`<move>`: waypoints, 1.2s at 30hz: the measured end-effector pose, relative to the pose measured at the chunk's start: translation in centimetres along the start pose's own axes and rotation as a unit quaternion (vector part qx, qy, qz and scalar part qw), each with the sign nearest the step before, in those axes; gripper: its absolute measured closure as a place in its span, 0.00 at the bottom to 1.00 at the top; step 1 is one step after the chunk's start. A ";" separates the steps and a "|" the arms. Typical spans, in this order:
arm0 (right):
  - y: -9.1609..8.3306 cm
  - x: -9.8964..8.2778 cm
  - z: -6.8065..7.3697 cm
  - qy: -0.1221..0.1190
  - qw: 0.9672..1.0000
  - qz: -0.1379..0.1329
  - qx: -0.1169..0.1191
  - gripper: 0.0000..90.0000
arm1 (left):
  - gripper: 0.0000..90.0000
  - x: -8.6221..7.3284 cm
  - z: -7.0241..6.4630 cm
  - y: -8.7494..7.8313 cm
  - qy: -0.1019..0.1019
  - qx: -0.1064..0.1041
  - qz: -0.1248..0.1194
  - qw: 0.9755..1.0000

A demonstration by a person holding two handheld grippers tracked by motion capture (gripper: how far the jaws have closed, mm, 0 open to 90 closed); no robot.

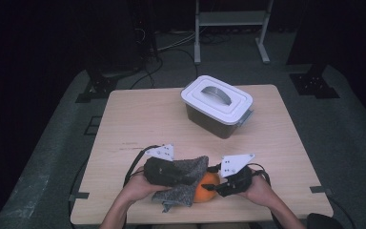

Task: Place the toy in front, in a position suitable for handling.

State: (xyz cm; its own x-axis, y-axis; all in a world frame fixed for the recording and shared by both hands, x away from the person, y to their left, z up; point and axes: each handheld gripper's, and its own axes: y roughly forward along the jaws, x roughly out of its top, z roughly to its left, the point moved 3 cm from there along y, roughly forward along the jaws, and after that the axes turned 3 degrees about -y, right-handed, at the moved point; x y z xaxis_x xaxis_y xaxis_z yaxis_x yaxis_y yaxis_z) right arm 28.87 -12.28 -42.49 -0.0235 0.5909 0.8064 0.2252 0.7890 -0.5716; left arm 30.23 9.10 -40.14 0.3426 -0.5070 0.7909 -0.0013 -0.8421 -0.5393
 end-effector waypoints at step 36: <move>-1.5 -0.9 -1.8 0.054 0.998 0.012 0.037 0.40 | 0.86 -1.0 1.5 -1.0 -0.023 0.025 0.004 0.999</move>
State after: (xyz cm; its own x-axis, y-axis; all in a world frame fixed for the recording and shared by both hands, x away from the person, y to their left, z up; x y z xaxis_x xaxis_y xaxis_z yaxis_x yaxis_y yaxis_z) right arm 30.36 -14.31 -42.14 0.0864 0.5921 0.8012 0.1524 0.7869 -0.5979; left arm 31.26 10.75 -40.82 0.3849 -0.5040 0.7732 0.0426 -0.8271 -0.5604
